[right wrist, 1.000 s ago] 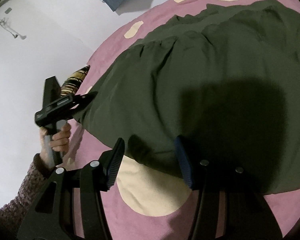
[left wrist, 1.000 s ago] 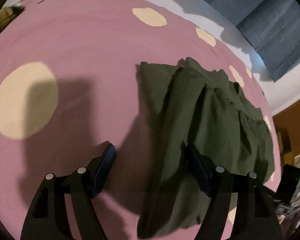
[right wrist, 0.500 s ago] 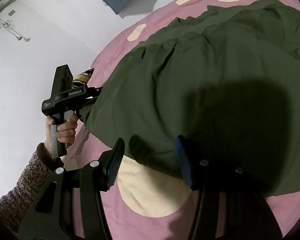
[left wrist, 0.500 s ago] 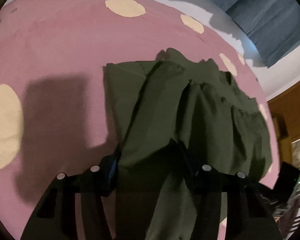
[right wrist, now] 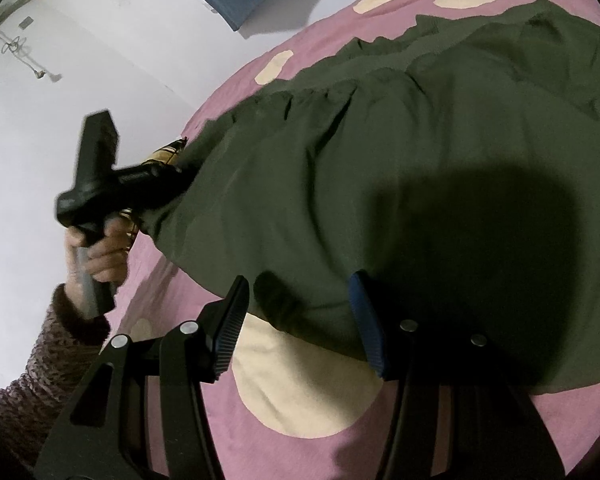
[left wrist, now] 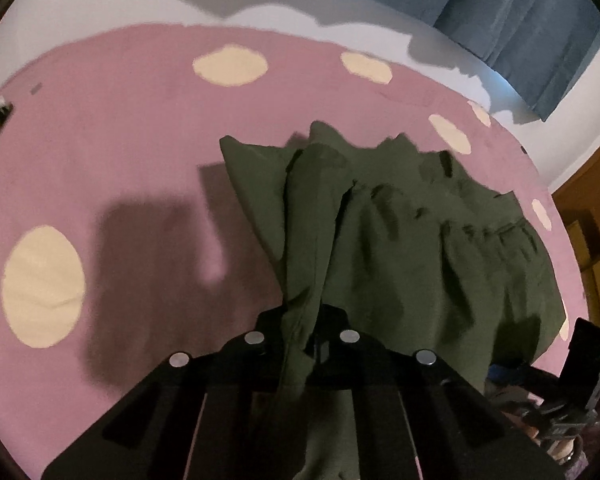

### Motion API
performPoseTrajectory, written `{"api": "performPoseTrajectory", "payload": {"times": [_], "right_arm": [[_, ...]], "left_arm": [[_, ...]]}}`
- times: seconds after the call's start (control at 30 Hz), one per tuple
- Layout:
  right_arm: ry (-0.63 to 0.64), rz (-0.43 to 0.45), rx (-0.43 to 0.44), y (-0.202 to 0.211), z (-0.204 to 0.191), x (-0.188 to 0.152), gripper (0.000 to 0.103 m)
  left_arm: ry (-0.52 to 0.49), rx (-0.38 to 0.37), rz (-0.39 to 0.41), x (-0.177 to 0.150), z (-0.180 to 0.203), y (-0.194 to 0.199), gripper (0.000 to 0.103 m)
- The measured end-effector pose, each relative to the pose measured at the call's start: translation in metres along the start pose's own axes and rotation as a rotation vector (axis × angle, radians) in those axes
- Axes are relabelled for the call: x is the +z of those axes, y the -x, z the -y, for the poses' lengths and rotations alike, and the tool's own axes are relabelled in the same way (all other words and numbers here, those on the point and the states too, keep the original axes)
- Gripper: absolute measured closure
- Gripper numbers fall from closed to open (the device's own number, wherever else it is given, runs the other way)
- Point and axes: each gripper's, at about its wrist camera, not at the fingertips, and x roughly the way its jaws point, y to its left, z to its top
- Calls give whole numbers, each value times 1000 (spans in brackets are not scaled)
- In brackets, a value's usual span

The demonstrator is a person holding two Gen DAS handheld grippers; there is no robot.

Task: Fold small clothes
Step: 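Lift the held jacket section and fold it over with the left gripper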

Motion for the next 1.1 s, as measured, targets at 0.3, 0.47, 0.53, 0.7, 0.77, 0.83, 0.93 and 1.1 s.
{"api": "performPoseTrajectory", "payload": {"times": [0.3, 0.47, 0.53, 0.7, 0.77, 0.83, 0.93, 1.1], "right_arm": [[5, 11, 6, 1, 0, -4, 51], [7, 19, 14, 1, 1, -6, 51], [7, 22, 17, 0, 1, -8, 51], [6, 29, 29, 0, 3, -10, 51], [4, 30, 34, 0, 3, -10, 51], [5, 32, 36, 0, 3, -10, 51], [5, 34, 38, 0, 2, -11, 51], [0, 37, 48, 0, 3, -14, 51]], "left_arm": [[-48, 69, 68, 12, 62, 34, 97], [-80, 126, 91, 15, 95, 45, 97], [-96, 154, 103, 17, 111, 48, 97], [-150, 206, 123, 18, 152, 51, 97], [-175, 218, 129, 20, 168, 52, 97], [-190, 221, 130, 19, 182, 52, 97], [-227, 231, 130, 18, 206, 49, 97], [-295, 278, 133, 11, 246, 39, 97]]}}
